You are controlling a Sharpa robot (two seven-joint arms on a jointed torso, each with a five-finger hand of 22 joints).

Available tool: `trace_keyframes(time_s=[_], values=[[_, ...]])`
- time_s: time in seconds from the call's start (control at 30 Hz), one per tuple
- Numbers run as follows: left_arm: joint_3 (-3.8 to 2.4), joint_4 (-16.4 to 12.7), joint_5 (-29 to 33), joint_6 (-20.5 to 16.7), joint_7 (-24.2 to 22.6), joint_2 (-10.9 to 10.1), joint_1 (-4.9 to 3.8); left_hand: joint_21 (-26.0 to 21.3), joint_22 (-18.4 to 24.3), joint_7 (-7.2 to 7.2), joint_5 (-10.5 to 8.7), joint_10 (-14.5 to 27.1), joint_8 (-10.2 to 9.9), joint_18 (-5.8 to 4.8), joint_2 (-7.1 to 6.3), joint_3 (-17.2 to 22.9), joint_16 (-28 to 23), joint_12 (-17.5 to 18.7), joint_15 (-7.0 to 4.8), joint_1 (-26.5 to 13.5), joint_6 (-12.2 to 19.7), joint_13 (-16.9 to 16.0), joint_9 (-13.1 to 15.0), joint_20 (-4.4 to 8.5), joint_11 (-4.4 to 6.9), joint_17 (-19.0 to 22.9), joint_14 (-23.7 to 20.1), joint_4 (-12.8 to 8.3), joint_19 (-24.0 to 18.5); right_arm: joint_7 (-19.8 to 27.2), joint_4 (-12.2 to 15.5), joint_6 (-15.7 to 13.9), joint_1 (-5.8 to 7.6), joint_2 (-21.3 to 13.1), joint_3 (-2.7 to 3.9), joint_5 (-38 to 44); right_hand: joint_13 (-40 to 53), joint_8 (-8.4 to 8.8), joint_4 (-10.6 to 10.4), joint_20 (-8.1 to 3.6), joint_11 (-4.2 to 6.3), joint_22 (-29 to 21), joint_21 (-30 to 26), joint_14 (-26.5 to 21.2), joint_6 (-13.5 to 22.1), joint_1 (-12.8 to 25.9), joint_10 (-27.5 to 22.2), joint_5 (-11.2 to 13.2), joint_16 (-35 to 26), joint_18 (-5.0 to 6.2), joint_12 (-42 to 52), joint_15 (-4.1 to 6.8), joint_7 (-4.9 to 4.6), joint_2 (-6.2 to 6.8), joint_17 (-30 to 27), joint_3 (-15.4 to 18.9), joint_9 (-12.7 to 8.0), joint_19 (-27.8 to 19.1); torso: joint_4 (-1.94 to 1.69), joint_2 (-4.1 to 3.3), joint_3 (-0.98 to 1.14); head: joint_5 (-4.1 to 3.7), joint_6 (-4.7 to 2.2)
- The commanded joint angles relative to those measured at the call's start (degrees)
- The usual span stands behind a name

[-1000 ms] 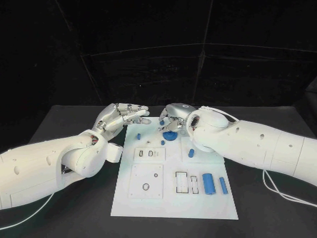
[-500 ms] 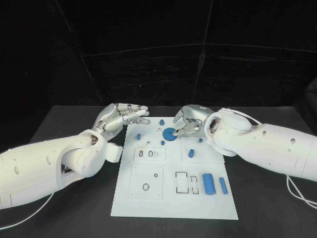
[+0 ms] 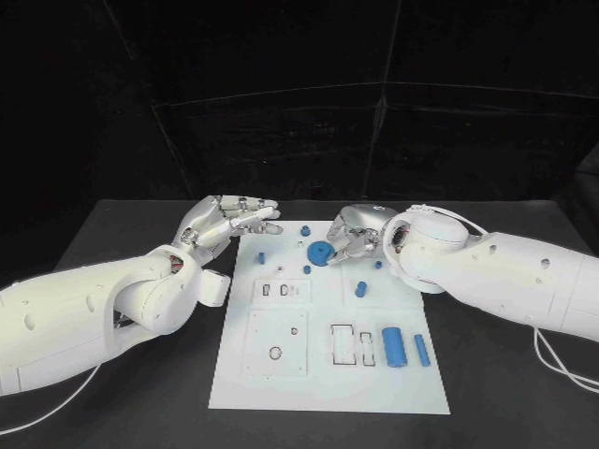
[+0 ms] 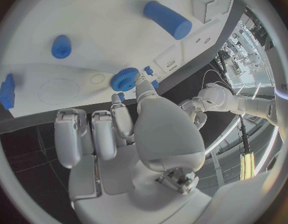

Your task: Assemble the parts on the task board

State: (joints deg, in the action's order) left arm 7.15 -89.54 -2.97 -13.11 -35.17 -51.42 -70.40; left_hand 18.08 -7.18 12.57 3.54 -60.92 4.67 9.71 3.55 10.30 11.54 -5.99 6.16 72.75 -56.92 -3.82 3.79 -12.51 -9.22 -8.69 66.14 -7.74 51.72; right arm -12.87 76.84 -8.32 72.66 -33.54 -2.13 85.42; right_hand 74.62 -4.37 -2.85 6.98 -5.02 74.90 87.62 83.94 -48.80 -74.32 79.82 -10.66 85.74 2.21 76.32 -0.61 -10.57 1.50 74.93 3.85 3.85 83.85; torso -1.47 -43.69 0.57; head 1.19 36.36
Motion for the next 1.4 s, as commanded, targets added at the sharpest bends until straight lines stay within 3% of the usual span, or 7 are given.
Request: trace_keyframes(time_s=[0.03,0.6,1.03,1.27,1.4], values=[[-0.05,0.03,0.06,0.70,-0.24,0.11,-0.08,-0.12,0.08,0.03,0.11,-0.24,-0.33,0.83,0.03,0.24,-0.21,0.36,-0.01,-0.58,-0.37,0.06,-0.05,-0.25,-0.01,-0.08,0.44,0.00,0.06,-0.30,-0.30,0.61,0.10,0.70,0.02,0.70,0.20,0.22,-0.01,0.41,-0.43,8.88,-0.05,3.74,0.28,-0.61,0.06,-0.29,0.03,-0.71,-0.06,-0.47,0.00,-0.17,3.54,0.34,-0.05,1.56,-0.08,-0.02,-0.07,-0.01,0.11],[-0.05,0.06,0.06,0.76,-0.06,0.14,-0.08,-0.12,0.08,0.03,0.11,-0.24,-0.33,0.83,0.03,0.24,-0.21,0.36,-0.01,-0.58,-0.37,0.06,-0.05,-0.25,-0.01,-0.08,0.44,0.00,0.06,-1.12,-2.18,-0.18,-0.05,3.18,0.01,3.85,1.04,-0.23,0.71,0.45,-0.31,9.24,0.08,3.83,-0.27,-3.64,0.61,-0.28,0.21,-0.79,0.74,-0.42,0.13,-1.60,4.03,0.25,0.13,1.82,0.00,0.01,-0.03,0.24,0.35],[-0.05,0.13,0.06,0.83,0.06,0.20,-0.08,-0.12,0.08,0.03,0.11,-0.24,-0.33,0.83,0.03,0.24,-0.21,0.36,-0.01,-0.58,-0.37,0.06,-0.05,-0.25,-0.01,-0.08,0.44,0.00,0.06,-1.40,-3.07,2.15,-0.42,3.98,0.00,5.41,1.16,-0.69,1.64,0.35,-0.12,9.34,0.11,3.83,-1.07,-5.42,0.65,0.03,0.21,-0.81,0.82,-0.28,0.35,-2.14,4.09,-0.14,0.25,1.88,0.02,0.03,-0.04,0.30,0.61],[-0.05,0.13,0.06,0.92,0.16,0.20,-0.08,-0.12,0.08,0.03,0.11,-0.24,-0.33,0.83,0.03,0.24,-0.21,0.36,-0.01,-0.58,-0.37,0.06,-0.05,-0.25,-0.01,-0.08,0.44,0.00,0.06,-1.30,-3.11,0.90,-0.64,4.09,-0.01,5.76,2.08,-2.13,2.24,0.01,0.39,9.41,0.13,3.86,-3.78,-6.56,1.36,1.58,0.24,-0.82,1.67,0.13,0.90,-3.60,4.25,-1.12,0.60,1.93,0.00,0.03,-0.06,0.34,0.69],[-0.05,0.15,0.06,0.87,0.23,0.21,-0.08,-0.19,0.15,0.03,0.11,-0.29,-0.39,0.83,0.01,0.39,-0.43,0.50,0.00,-0.61,-0.39,0.06,-0.05,-0.26,-0.01,-0.14,0.50,-0.12,0.07,-1.22,-3.15,-1.02,-0.75,4.18,-0.02,5.89,3.06,-3.14,2.13,-0.32,0.81,9.56,0.19,3.91,-5.85,-6.62,2.15,3.09,0.30,-0.86,2.60,0.48,1.37,-5.23,4.45,-2.21,0.72,2.03,-0.02,0.02,-0.06,0.36,0.71]])
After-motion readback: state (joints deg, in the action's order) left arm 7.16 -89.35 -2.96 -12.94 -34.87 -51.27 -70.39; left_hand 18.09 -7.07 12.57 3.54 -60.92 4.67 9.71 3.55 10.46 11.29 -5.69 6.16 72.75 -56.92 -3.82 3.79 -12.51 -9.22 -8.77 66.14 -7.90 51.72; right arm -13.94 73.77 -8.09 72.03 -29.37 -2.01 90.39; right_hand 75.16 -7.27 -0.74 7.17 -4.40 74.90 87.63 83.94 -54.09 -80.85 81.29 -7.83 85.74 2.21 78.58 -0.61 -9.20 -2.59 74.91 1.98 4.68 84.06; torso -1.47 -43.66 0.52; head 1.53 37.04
